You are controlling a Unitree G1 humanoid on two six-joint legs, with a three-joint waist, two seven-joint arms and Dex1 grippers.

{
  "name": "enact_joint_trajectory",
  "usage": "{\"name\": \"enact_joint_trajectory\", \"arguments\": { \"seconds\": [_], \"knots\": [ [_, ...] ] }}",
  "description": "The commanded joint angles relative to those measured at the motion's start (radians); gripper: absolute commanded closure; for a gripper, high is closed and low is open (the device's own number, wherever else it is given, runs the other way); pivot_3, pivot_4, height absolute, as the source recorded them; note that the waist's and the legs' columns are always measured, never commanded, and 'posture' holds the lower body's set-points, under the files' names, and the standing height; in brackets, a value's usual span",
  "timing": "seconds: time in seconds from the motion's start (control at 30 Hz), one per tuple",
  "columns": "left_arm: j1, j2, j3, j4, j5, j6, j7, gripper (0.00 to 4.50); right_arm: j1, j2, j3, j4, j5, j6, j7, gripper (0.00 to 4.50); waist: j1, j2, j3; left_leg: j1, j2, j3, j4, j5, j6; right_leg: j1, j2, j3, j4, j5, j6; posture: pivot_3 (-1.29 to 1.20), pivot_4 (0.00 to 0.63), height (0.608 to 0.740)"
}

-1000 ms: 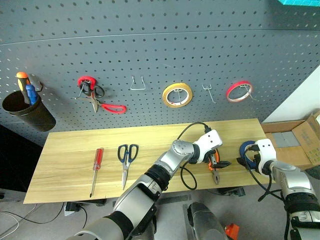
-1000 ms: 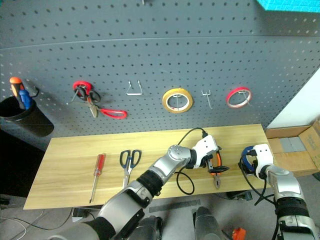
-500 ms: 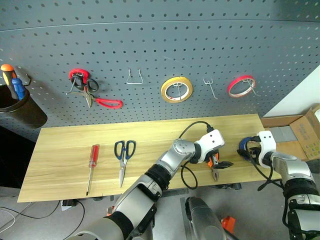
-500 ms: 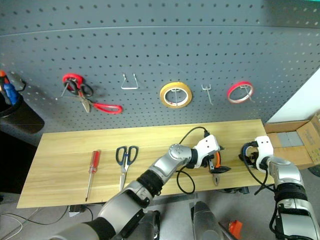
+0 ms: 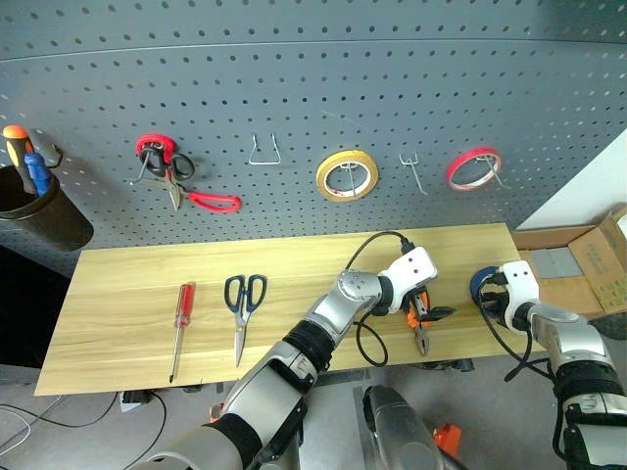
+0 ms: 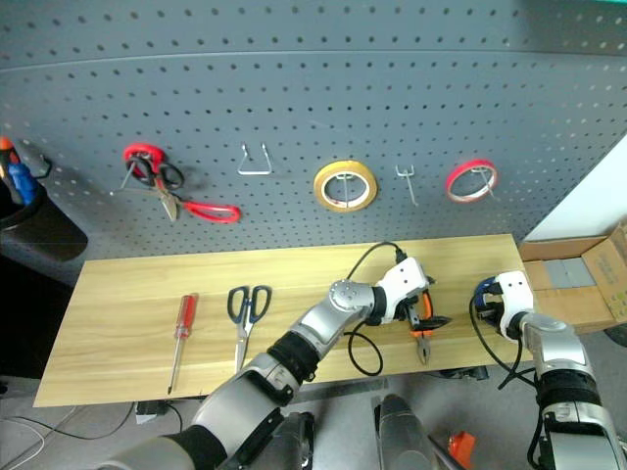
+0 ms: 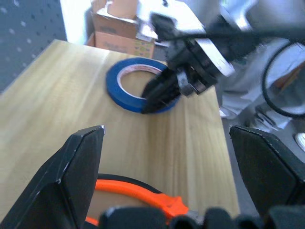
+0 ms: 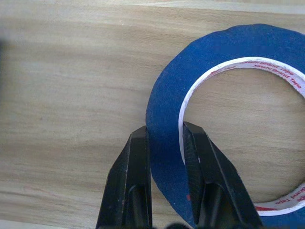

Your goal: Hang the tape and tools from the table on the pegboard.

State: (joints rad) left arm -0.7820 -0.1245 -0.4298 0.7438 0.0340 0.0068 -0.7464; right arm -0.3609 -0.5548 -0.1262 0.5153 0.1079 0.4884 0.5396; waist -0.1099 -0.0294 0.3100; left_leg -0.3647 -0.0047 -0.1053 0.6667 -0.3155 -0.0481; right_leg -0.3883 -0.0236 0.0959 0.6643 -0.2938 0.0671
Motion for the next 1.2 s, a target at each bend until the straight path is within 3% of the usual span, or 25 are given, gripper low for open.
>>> {"name": "enact_joint_trajectory", "arguments": {
  "seconds": [0.03, 0.17, 0.23, 0.33, 0.4, 0.53, 0.63, 0.8, 0.97, 1.2],
  "knots": [
    [-0.007, -0.063, 0.031, -0.050, -0.028, -0.051, 0.010, 0.00, 0.103, 0.042, 0.022, -0.134, -0.044, -0.010, -0.099, 4.12, 0.001, 0.001, -0.002, 0.000, 0.000, 0.000, 0.000, 0.000, 0.000, 0.000, 0.000, 0.000, 0.000, 0.000, 0.000, -0.13, 0.281, 0.740],
    [0.054, -0.022, 0.043, -0.131, -0.033, -0.065, 0.012, 0.00, 0.251, 0.107, 0.009, -0.412, -0.102, -0.100, -0.250, 4.12, 0.004, 0.009, -0.010, -0.002, 0.000, -0.001, -0.001, 0.002, -0.004, -0.003, -0.002, 0.000, 0.000, 0.000, 0.000, -0.16, 0.221, 0.740],
    [0.103, 0.014, 0.059, -0.230, -0.055, 0.035, -0.001, 0.00, 0.346, 0.151, 0.016, -0.564, -0.217, -0.162, -0.406, 4.12, 0.003, 0.019, -0.023, -0.006, 0.000, -0.001, -0.002, 0.003, -0.005, -0.008, -0.003, 0.000, 0.000, 0.000, 0.000, -0.17, 0.202, 0.740],
    [0.198, 0.067, 0.104, -0.435, -0.145, 0.204, -0.039, 0.00, 0.479, 0.160, 0.047, -0.760, -0.302, -0.190, -0.446, 4.12, -0.006, 0.032, -0.044, -0.026, -0.004, 0.005, 0.002, 0.003, -0.006, -0.034, -0.010, 0.002, 0.013, -0.001, 0.002, -0.20, 0.169, 0.740],
    [0.262, 0.110, 0.137, -0.584, -0.208, 0.323, -0.046, 0.00, 0.556, 0.182, 0.066, -0.883, -0.335, -0.189, -0.464, 4.12, -0.013, 0.036, -0.058, -0.030, -0.004, 0.006, 0.006, 0.003, -0.006, -0.038, -0.011, 0.001, 0.016, -0.001, 0.002, -0.21, 0.151, 0.740],
    [0.354, 0.205, 0.197, -0.814, -0.288, 0.504, -0.032, 0.00, 0.624, 0.195, 0.107, -1.060, -0.410, -0.216, -0.479, 4.12, -0.024, 0.036, -0.085, -0.028, -0.004, 0.004, 0.012, 0.007, -0.006, -0.034, -0.009, 0.000, 0.017, 0.002, 0.005, -0.23, 0.121, 0.740],
    [0.405, 0.270, 0.235, -0.943, -0.346, 0.599, -0.025, 0.00, 0.616, 0.188, 0.140, -1.121, -0.455, -0.258, -0.471, 4.12, -0.034, 0.030, -0.103, -0.013, -0.007, 0.005, 0.012, 0.008, -0.004, -0.017, -0.009, 0.001, 0.015, 0.004, 0.009, -0.23, 0.102, 0.740],
    [0.446, 0.331, 0.301, -1.081, -0.411, 0.675, 0.017, 0.00, 0.530, 0.118, 0.231, -1.066, -0.521, -0.478, -0.443, 4.12, -0.042, 0.019, -0.131, 0.005, -0.005, 0.008, 0.012, 0.006, 0.000, 0.002, -0.003, 0.000, 0.010, 0.002, 0.012, -0.20, 0.077, 0.740],
    [0.412, 0.291, 0.323, -1.080, -0.420, 0.670, 0.101, 0.00, 0.399, 0.100, 0.316, -0.876, -0.493, -0.667, -0.394, 4.12, -0.034, 0.010, -0.161, 0.005, -0.004, 0.007, 0.012, 0.006, 0.000, 0.002, 0.000, 0.000, 0.010, 0.007, 0.006, -0.15, 0.056, 0.740],
    [0.394, 0.219, 0.276, -1.029, -0.386, 0.610, 0.185, 0.00, 0.160, 0.168, 0.355, -0.511, -0.385, -0.745, -0.291, 4.12, -0.030, 0.010, -0.176, 0.005, -0.005, 0.007, 0.012, 0.006, 0.000, 0.002, 0.000, 0.001, 0.010, 0.008, 0.004, -0.12, 0.049, 0.740]
  ]
}}
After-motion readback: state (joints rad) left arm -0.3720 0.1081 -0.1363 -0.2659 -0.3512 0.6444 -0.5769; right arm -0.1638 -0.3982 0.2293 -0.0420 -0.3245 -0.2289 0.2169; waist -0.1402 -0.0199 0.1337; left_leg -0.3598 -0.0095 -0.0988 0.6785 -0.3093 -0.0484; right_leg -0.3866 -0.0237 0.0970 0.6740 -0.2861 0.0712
